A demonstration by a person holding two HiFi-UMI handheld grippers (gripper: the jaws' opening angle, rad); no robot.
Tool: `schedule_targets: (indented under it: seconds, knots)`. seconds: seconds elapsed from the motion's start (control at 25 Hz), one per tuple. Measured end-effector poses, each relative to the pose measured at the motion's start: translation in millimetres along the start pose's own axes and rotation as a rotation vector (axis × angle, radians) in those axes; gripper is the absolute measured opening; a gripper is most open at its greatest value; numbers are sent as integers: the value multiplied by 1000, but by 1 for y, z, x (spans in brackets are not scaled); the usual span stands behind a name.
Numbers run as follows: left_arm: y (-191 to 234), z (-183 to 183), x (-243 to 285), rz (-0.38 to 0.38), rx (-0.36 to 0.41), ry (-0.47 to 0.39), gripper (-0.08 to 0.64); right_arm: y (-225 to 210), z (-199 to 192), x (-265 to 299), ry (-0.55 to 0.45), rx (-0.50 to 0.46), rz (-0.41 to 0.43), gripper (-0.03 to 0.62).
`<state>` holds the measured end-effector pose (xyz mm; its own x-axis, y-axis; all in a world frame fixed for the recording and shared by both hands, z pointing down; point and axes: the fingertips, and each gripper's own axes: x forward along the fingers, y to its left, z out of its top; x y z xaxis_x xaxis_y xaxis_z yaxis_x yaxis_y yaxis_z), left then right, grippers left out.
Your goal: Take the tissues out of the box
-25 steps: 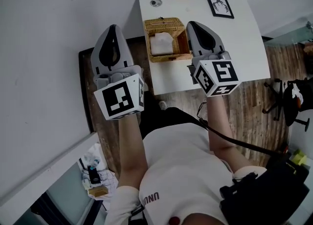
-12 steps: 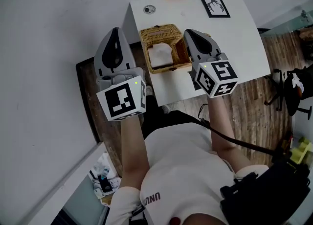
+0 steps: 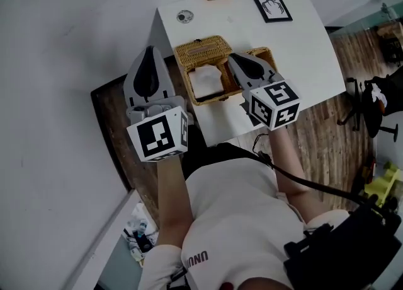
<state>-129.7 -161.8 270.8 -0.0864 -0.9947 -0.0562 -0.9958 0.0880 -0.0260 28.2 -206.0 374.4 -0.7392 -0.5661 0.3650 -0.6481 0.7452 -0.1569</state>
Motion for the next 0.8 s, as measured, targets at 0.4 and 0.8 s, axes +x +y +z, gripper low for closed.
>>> schedule_targets:
  seconds: [0.4,0.8]
  knots:
    - [2,-35,19,-45,-54,67,9,4,-34,24,170,-19,48,40]
    - [7,-61,36,-65,-78,113,9,12,-75,41,386,-48,106,138]
